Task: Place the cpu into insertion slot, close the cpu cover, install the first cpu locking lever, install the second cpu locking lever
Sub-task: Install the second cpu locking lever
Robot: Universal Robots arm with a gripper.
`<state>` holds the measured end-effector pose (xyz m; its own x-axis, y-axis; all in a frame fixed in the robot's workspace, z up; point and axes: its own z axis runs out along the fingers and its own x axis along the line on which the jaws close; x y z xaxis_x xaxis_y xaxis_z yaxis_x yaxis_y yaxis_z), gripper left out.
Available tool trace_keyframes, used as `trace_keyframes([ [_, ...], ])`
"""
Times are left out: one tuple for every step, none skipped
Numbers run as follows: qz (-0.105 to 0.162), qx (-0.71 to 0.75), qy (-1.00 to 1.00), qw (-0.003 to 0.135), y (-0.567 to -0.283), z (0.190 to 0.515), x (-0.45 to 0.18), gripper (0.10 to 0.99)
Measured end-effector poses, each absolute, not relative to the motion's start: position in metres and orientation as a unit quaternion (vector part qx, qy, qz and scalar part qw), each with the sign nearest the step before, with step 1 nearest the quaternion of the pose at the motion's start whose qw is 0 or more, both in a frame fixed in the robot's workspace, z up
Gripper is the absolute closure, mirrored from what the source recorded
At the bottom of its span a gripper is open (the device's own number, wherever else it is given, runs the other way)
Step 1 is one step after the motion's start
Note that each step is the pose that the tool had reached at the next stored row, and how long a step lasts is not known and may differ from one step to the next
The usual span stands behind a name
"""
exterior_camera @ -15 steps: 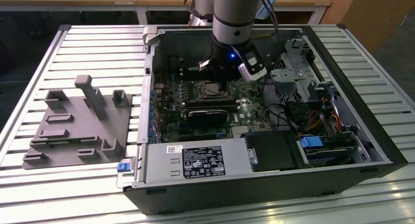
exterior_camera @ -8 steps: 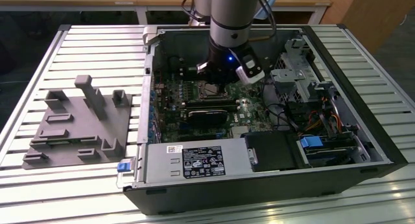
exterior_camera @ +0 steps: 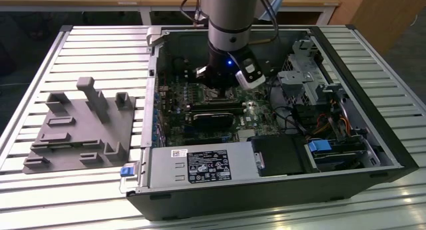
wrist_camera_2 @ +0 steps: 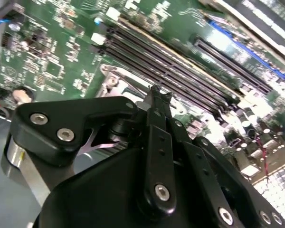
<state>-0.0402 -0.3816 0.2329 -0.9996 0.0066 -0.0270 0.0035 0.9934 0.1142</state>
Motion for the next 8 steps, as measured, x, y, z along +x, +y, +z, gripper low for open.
trace_keyframes([
  [0.057, 0.003, 0.998, 0.014, -0.382, 0.232, -0.044, 0.98],
  [0.057, 0.003, 0.998, 0.014, -0.382, 0.232, -0.048, 0.98],
  [0.057, 0.003, 0.998, 0.014, -0.382, 0.231, -0.052, 0.98],
  [0.057, 0.003, 0.998, 0.014, -0.382, 0.231, -0.055, 0.98],
  [0.057, 0.003, 0.998, 0.014, -0.382, 0.23, -0.057, 0.98],
  [0.057, 0.003, 0.998, 0.014, -0.382, 0.228, -0.058, 0.98],
  [0.057, 0.003, 0.998, 0.014, -0.382, 0.226, -0.059, 0.98],
  [0.057, 0.003, 0.998, 0.014, -0.382, 0.224, -0.06, 0.98],
])
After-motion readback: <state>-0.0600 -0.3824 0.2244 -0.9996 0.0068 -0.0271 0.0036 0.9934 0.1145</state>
